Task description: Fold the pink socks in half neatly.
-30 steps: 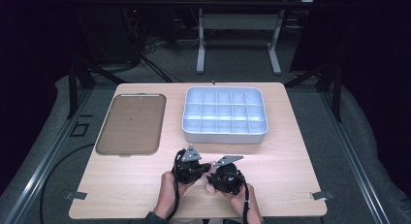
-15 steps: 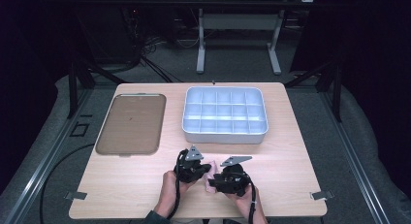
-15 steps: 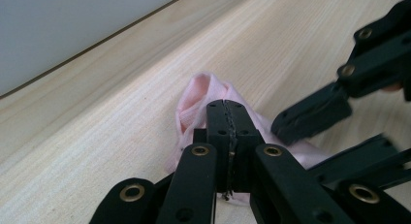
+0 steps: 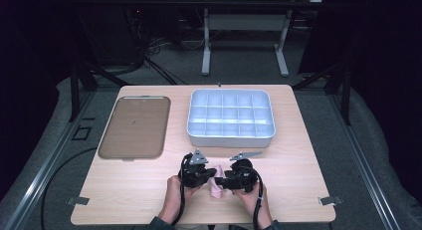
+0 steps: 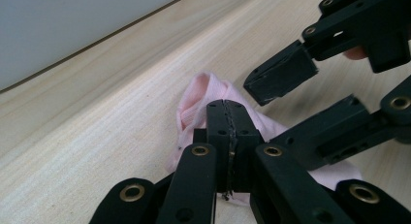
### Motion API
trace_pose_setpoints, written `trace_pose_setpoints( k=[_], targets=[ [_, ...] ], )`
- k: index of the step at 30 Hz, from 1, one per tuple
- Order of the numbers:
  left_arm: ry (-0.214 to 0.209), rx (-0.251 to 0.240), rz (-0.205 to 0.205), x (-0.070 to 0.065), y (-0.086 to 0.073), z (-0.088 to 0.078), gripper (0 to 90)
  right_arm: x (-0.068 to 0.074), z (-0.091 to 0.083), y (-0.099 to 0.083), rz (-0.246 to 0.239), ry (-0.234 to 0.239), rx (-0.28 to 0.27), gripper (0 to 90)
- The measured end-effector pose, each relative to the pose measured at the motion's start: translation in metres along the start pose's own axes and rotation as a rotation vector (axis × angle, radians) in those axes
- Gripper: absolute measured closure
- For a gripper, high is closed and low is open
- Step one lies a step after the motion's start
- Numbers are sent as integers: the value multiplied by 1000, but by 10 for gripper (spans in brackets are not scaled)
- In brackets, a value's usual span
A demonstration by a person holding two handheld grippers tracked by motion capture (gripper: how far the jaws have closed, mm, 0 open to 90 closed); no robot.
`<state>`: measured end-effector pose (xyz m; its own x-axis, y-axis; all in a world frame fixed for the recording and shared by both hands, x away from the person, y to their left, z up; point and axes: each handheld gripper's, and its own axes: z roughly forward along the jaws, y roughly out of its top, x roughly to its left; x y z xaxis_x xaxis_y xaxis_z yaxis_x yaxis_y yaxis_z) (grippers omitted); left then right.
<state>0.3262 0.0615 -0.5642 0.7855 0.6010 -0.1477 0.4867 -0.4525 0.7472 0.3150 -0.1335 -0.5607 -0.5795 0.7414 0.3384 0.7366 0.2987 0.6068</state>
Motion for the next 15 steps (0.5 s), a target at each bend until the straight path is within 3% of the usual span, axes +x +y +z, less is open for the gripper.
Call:
trace_pose_setpoints(
  k=[7,15],
  targets=[
    [0,-6,-4,1,-2,0,900,2,11,0,8,-13,9,419],
    [-1,-2,-8,2,-2,0,900,12,18,0,-42,-60,36,418]
  ],
)
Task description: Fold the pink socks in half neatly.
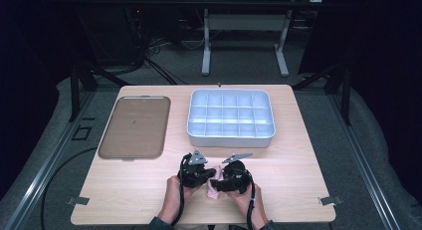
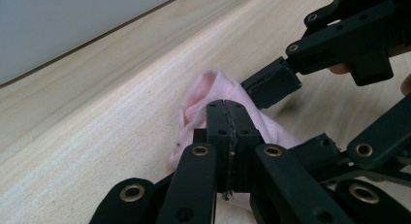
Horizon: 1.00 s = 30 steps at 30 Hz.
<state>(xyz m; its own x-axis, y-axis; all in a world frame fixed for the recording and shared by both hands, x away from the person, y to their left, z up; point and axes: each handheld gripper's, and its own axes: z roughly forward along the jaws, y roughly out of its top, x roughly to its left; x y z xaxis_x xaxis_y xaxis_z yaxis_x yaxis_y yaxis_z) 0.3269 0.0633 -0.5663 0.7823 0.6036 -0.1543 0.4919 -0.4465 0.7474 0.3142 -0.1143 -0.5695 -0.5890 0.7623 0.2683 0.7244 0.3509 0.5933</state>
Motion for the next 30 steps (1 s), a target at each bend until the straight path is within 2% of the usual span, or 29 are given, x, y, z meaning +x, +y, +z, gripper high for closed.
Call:
trace_pose_setpoints(
  k=[3,6,10,11,18,23,27,30],
  targets=[
    [-1,5,4,0,0,0,900,3,-1,1,-17,-28,16,397],
    [1,1,-2,0,0,0,900,5,-3,1,0,-46,7,329],
    [0,1,-8,0,0,1,899,7,-3,0,-11,-37,4,329],
    [-1,0,-10,0,0,1,899,8,-3,1,-15,-50,10,330],
    [-20,2,-20,4,-1,-1,899,12,5,2,-44,-50,11,451],
    [-38,-3,-41,7,-2,-2,899,11,5,6,-54,-29,44,503],
    [-53,-17,-70,10,-3,-3,897,10,5,10,-64,-17,81,539],
    [-53,-46,-87,14,-4,-9,878,8,5,10,-53,3,79,600]
  ],
)
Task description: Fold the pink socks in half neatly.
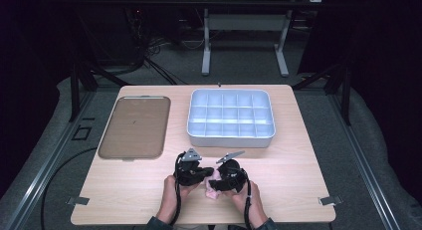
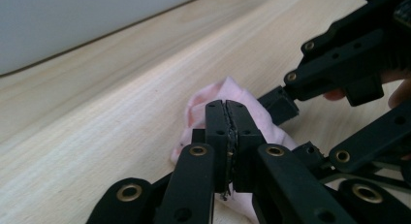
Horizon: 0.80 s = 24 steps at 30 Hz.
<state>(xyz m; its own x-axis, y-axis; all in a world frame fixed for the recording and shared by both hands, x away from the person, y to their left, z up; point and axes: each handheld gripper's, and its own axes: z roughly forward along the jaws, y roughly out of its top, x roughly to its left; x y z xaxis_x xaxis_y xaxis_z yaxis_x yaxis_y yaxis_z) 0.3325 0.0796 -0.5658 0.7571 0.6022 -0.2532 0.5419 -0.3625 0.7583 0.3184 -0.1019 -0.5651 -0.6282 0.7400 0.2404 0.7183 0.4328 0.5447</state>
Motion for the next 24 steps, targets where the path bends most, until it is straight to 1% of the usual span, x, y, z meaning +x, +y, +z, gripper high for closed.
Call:
trace_pose_setpoints(
  k=[1,3,4,5,6,7,8,10,11,14,15,16,17,19,21,24],
  targets=[
    [8,-6,-1,1,0,-3,864,-1,0,0,0,21,4,619],
    [29,-21,-9,2,0,-7,828,-2,1,0,13,33,-4,640],
    [42,-28,-13,4,-1,-10,782,-2,1,1,11,38,-3,650],
    [52,-32,-12,6,-1,-13,743,-5,-3,3,-13,64,60,660],
    [60,-35,-20,7,-2,-14,709,-6,-4,4,-14,80,73,667],
    [84,-41,-35,9,-3,-18,659,-5,-4,4,-12,73,75,672],
    [102,-39,-35,10,-3,-20,607,-4,-2,4,-1,68,64,677],
    [139,-43,-54,15,-7,-27,535,-4,-2,5,-3,78,66,682],
    [159,-39,-51,16,-9,-29,486,-4,-3,5,0,72,68,684],
    [207,-26,-53,21,-16,-34,405,-5,-3,5,-1,70,66,686],
    [229,-19,-56,23,-19,-36,375,-5,-3,5,1,71,69,686],
    [240,-19,-65,25,-22,-38,341,-5,-3,5,0,80,71,686],
    [245,-9,-57,27,-24,-39,325,-5,-3,5,3,80,69,686],
    [261,8,-54,29,-28,-41,258,-7,-3,6,-5,87,79,686],
    [276,27,-46,31,-33,-41,235,-7,-4,6,-4,91,87,686],
    [288,38,-51,33,-39,-41,207,-7,-4,6,-4,88,85,687]
  ],
)
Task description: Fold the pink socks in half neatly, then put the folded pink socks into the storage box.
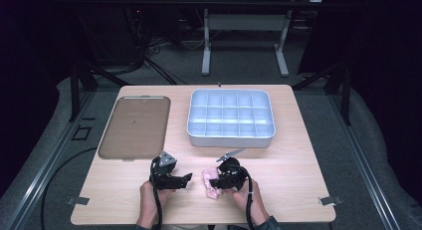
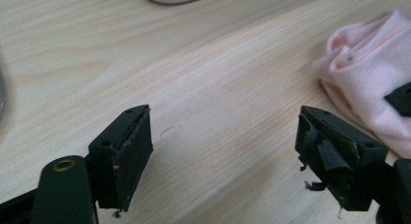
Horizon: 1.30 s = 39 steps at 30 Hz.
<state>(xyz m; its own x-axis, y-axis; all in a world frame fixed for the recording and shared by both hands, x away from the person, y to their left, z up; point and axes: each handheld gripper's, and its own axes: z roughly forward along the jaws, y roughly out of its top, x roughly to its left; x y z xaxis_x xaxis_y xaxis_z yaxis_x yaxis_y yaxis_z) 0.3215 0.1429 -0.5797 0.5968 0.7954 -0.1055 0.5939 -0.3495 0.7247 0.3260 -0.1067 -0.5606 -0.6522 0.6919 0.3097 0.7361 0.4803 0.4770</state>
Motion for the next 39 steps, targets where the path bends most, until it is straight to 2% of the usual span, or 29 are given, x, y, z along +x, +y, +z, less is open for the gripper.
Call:
trace_pose_setpoints(
  k=[8,13,17,27,34,39],
  targets=[
    [16,-5,15,1,-8,0,176,-2,-1,-1,-14,3,1,703],
    [29,-41,17,-2,-14,0,168,-3,-1,-3,-15,-2,-13,714],
    [36,-38,30,-3,-14,1,158,-5,-3,-2,-18,-11,13,716],
    [61,-23,58,-6,-13,2,155,-6,-3,-3,-28,-9,9,716],
    [82,-21,76,-9,-13,4,155,-7,-3,-3,-31,-6,-17,717],
    [88,-17,71,-9,-13,4,153,-5,-4,-4,-44,19,-49,718]
  ],
)
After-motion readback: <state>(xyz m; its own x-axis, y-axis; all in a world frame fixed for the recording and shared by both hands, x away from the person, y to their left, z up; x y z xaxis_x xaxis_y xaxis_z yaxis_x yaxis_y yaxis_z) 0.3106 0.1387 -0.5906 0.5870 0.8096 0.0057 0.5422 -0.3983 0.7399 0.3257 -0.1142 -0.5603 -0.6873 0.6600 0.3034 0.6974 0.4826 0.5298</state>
